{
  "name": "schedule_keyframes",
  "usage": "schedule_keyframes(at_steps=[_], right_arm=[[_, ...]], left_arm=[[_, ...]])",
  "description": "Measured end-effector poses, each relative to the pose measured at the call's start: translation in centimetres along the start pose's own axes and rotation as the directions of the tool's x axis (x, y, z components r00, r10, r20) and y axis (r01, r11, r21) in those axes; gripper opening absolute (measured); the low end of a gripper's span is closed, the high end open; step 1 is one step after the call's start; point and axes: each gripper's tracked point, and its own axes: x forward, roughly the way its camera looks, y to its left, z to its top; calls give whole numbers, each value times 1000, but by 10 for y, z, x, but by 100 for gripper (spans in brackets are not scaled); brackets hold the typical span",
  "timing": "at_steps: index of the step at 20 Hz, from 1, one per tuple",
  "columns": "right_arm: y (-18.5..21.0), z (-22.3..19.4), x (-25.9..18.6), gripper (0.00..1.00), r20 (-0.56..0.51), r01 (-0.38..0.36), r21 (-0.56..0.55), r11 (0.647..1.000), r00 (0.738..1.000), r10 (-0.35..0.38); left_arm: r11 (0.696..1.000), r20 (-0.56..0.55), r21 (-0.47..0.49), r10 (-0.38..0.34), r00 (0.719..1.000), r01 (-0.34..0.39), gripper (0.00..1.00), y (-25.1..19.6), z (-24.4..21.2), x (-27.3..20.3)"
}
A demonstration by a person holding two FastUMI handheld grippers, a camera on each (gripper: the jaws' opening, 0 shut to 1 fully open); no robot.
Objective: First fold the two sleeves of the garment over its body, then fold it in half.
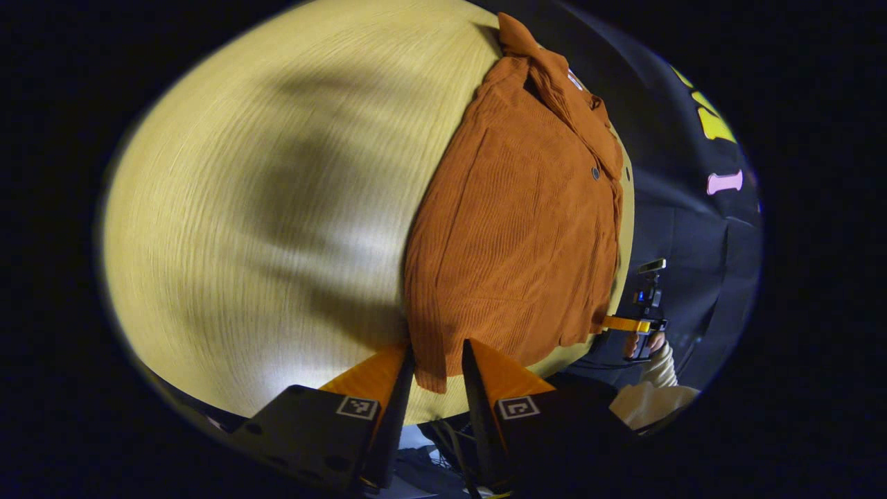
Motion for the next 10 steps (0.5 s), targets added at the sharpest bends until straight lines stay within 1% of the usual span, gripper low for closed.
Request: schedule_keyframes(at_steps=[1,2,3,4,5,6,7,8,9,10], right_arm=[[-6,0,4,34,10,16,-9,1000,1000,-16],[-1,1,3,16,24,-19,48,999,1000,18],[-4,-2,7,16,31,-9,58,998,999,8],[-3,0,6,11,33,15,45,999,999,-16],[-1,1,8,11,40,27,30,999,999,-28],[-2,-1,14,11,43,57,12,998,997,-57],[-3,-2,6,5,58,112,-49,993,992,-109],[-7,1,-1,4,98,166,-100,981,983,-156],[6,2,-8,0,119,150,-116,982,984,-136],[18,2,-23,0,149,152,-147,977,980,-130]], left_arm=[[1000,-3,0,7,1000,-7,44,-1,2,2],[999,5,-40,33,999,-32,26,-4,5,4],[998,17,-37,48,999,-48,17,-8,4,5],[997,26,-35,75,997,-74,13,-7,6,7],[994,29,-35,104,994,-103,13,-6,7,9],[990,35,-27,137,990,-136,11,-4,7,11],[975,57,12,220,974,-221,7,-2,9,15],[966,69,44,250,966,-254,4,-6,11,15],[958,88,77,269,959,-276,3,-15,14,9],[952,113,97,278,954,-289,3,-24,20,0]])
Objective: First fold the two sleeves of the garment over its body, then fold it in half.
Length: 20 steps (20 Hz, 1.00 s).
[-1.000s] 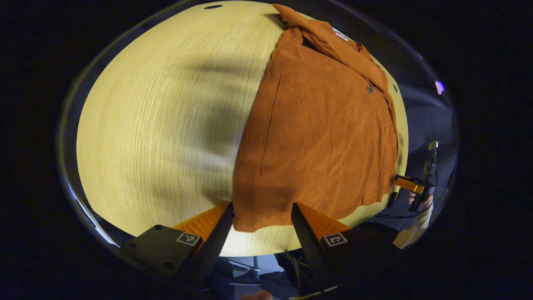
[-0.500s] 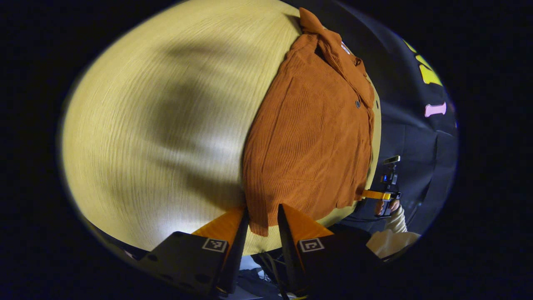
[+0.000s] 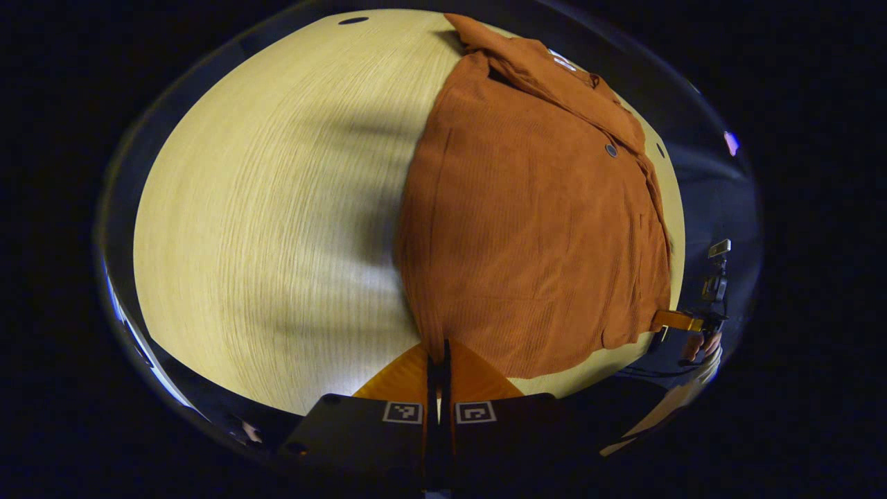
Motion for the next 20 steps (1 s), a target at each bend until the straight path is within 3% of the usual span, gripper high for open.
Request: schedule_keyframes(at_steps=[5,8,11,12,13,15,18,20], right_arm=[[87,46,-68,0,130,-91,-156,984,985,111],[126,96,-95,0,212,-99,-234,967,966,150],[147,165,-109,0,287,-60,-273,960,947,141],[156,202,-114,0,328,-42,-279,959,935,137],[165,252,-117,0,385,-18,-261,965,915,121],[172,311,-119,0,450,21,-239,971,888,91],[159,382,-98,0,530,70,-148,986,848,20],[133,434,-57,0,570,108,-54,993,820,-58]], left_arm=[[995,164,102,-34,986,18,3,-47,82,-85],[991,221,135,-16,975,-14,3,-59,116,-118],[994,276,113,-21,961,-11,3,-74,190,-140],[994,341,110,-30,940,-8,3,-78,236,-159],[993,389,107,11,921,-57,4,-71,278,-175],[988,458,119,33,888,-98,3,-70,339,-182],[983,518,117,63,853,-143,3,-72,410,-154],[979,569,115,74,819,-169,3,-68,466,-113]])
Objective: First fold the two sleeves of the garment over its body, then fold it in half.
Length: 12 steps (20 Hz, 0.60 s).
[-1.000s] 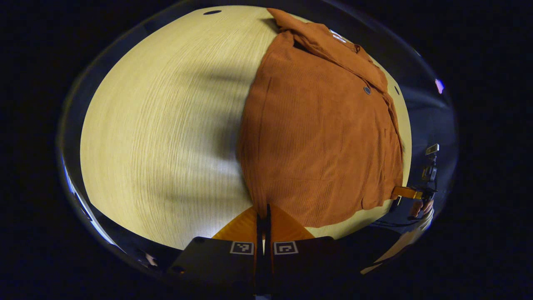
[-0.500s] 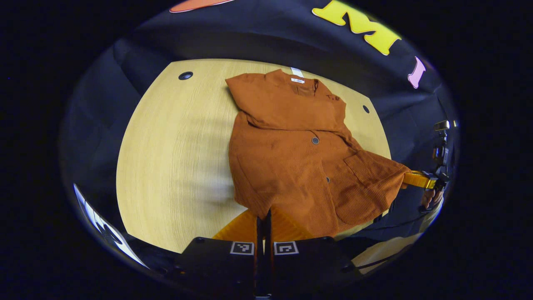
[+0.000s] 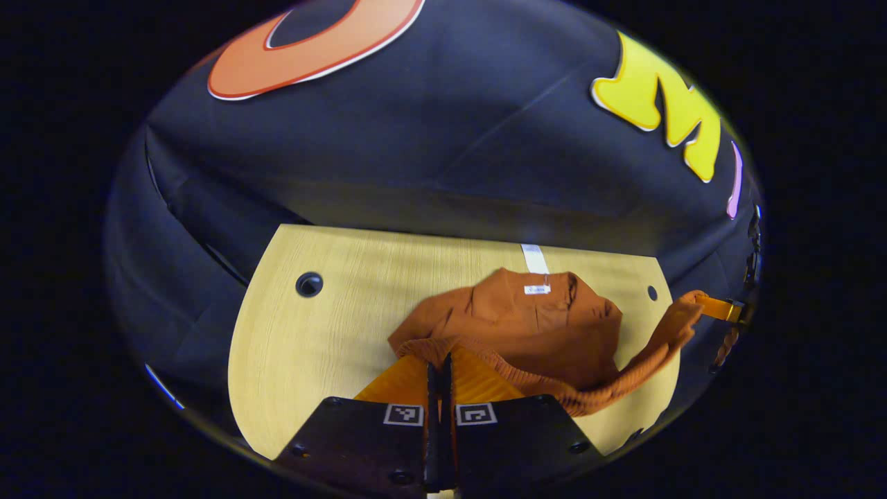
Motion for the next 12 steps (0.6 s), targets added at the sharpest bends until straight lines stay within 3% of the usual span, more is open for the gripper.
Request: schedule_keyframes(at_steps=[1,4,5,7,12], right_arm=[[-26,-4,60,0,-2,75,33,997,997,-75],[-77,-30,137,0,-59,189,19,982,981,-187],[-81,-31,144,0,-55,184,74,980,982,-180],[-84,-30,146,1,-47,167,136,976,986,-162],[-77,-26,142,4,-6,141,96,985,990,-141]], left_arm=[[999,1,-5,35,999,-35,3,8,-3,48],[997,-14,-22,72,997,-73,4,7,-26,123],[995,-28,-78,64,998,-66,3,10,-36,133],[994,-22,-104,42,999,-44,3,14,-38,137],[993,13,-115,33,999,-32,4,11,-31,131]])
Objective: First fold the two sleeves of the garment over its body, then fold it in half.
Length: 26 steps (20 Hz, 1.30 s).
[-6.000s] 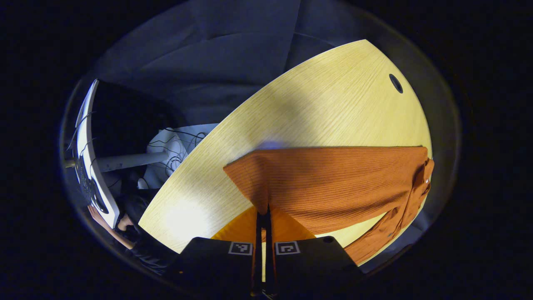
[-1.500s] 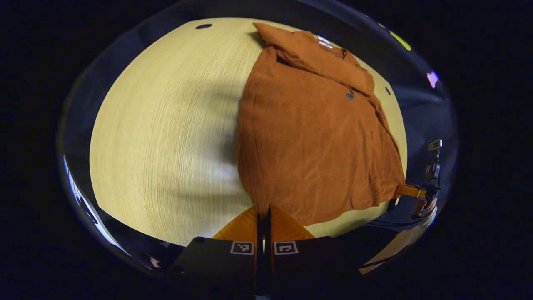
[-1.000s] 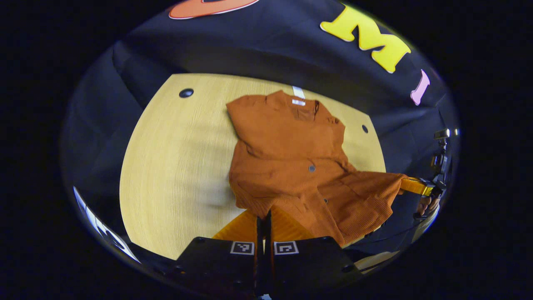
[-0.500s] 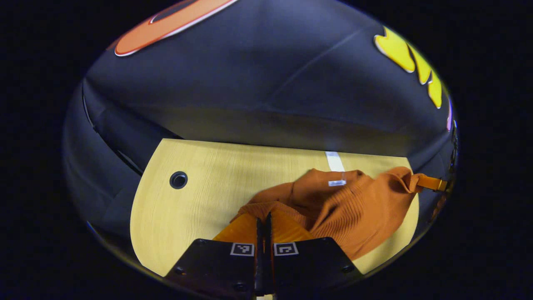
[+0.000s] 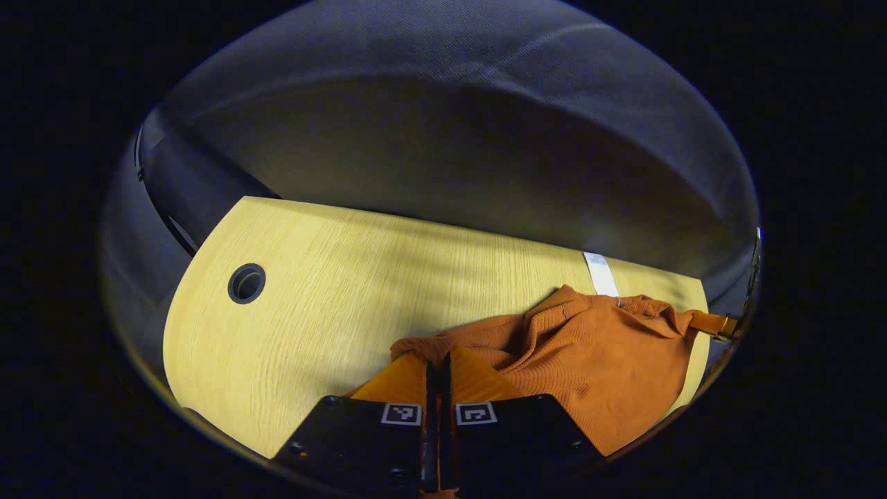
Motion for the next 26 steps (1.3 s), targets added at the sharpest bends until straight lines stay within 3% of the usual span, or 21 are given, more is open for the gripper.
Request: schedule_keyframes(at_steps=[2,3,4,5,7,8,9,10,11,13,14,15,17,18,21,23,24,26], right_arm=[[6,2,-1,10,9,-32,-3,999,999,32],[12,8,-7,7,26,-67,-6,998,997,67],[16,13,-4,29,52,-74,-14,997,996,75],[13,19,-6,47,75,-65,-23,998,995,67],[8,39,-25,77,133,-35,-39,999,990,40],[7,48,-25,86,172,-4,-48,999,985,12],[4,58,-52,87,207,53,-85,995,978,-34],[5,63,-68,83,227,73,-119,990,973,-44],[5,69,-91,96,269,111,-155,982,961,-67],[24,72,-136,92,330,149,-226,963,941,-68],[33,68,-159,99,349,155,-257,954,935,-58],[37,69,-178,98,374,168,-270,948,926,-57],[48,65,-246,95,463,204,-260,944,884,-64],[51,56,-287,98,522,254,-259,932,849,-86],[51,29,-369,98,656,387,-332,860,750,-85],[53,-8,-404,95,671,396,-341,853,738,-74],[53,-21,-413,95,673,389,-325,862,736,-79],[62,-43,-429,95,678,373,-319,871,732,-65]], left_arm=[[1000,-25,5,10,1000,-10,8,1,-6,3],[1000,-24,18,10,1000,-10,10,1,-4,3],[999,1,28,35,999,-35,20,6,2,2],[999,23,25,32,999,-32,19,6,8,-3],[1000,46,18,12,999,-13,62,-3,14,-7],[1000,79,5,-17,997,17,84,-10,20,-4],[1000,101,-1,-23,995,23,100,-17,26,-13],[1000,103,-11,-7,995,8,99,-20,24,-19],[1000,132,-23,-6,991,10,100,-22,28,-40],[1000,210,-18,-8,978,12,99,-26,36,-83],[1000,260,0,-4,966,4,99,-32,38,-108],[1000,298,14,-1,954,-4,99,-40,40,-132],[999,432,39,8,902,-28,98,-50,45,-215],[999,475,51,-11,880,-15,98,-58,40,-256],[991,559,125,-32,829,-46,98,-71,16,-339],[978,639,167,-12,769,-124,98,-67,-6,-389],[978,659,157,-2,752,-135,98,-67,-17,-404],[985,658,144,-24,753,-94,98,-77,-39,-420]])
